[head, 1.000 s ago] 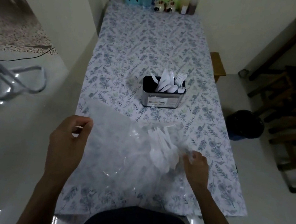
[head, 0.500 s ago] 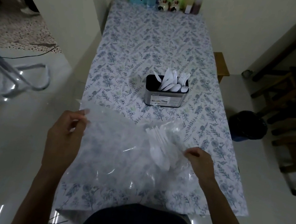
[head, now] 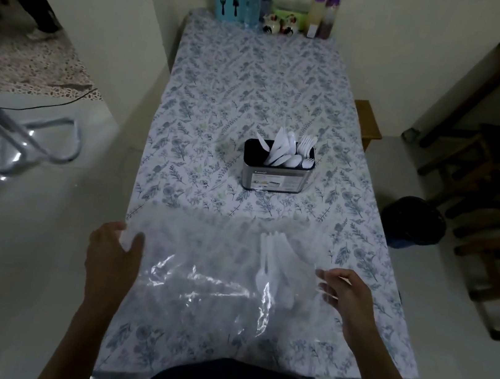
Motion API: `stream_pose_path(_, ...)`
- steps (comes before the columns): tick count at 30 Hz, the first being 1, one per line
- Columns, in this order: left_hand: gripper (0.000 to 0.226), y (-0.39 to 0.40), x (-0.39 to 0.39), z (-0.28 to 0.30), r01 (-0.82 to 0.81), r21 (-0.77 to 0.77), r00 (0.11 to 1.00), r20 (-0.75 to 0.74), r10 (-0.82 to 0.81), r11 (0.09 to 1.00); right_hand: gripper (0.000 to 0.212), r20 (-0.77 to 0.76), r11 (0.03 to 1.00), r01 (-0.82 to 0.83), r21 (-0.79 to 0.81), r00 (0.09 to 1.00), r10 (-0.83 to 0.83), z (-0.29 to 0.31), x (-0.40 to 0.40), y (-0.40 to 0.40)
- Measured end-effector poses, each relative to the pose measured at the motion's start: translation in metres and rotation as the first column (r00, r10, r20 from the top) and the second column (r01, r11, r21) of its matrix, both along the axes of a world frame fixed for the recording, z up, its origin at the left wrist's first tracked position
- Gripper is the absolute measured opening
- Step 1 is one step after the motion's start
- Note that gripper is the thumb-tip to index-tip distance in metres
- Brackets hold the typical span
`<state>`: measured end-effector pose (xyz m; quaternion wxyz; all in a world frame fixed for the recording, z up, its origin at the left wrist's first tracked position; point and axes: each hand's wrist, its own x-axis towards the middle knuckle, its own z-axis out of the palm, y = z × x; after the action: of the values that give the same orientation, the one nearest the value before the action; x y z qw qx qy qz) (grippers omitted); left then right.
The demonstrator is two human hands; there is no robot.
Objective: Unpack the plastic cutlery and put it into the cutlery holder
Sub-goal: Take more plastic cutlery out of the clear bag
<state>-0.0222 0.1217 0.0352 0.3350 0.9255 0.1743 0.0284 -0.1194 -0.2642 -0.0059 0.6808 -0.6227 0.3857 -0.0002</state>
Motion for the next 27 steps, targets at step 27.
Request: stream_pose_path(27, 0.013, -0.191, -0.011, -0.045, 0.500, -0.270, 0.845, -0.055, -0.531, 0.823, 0.047, -0.688, 0.067, -0.723, -0.687, 0.678, 0.257, -0.051, 0.072, 0.090)
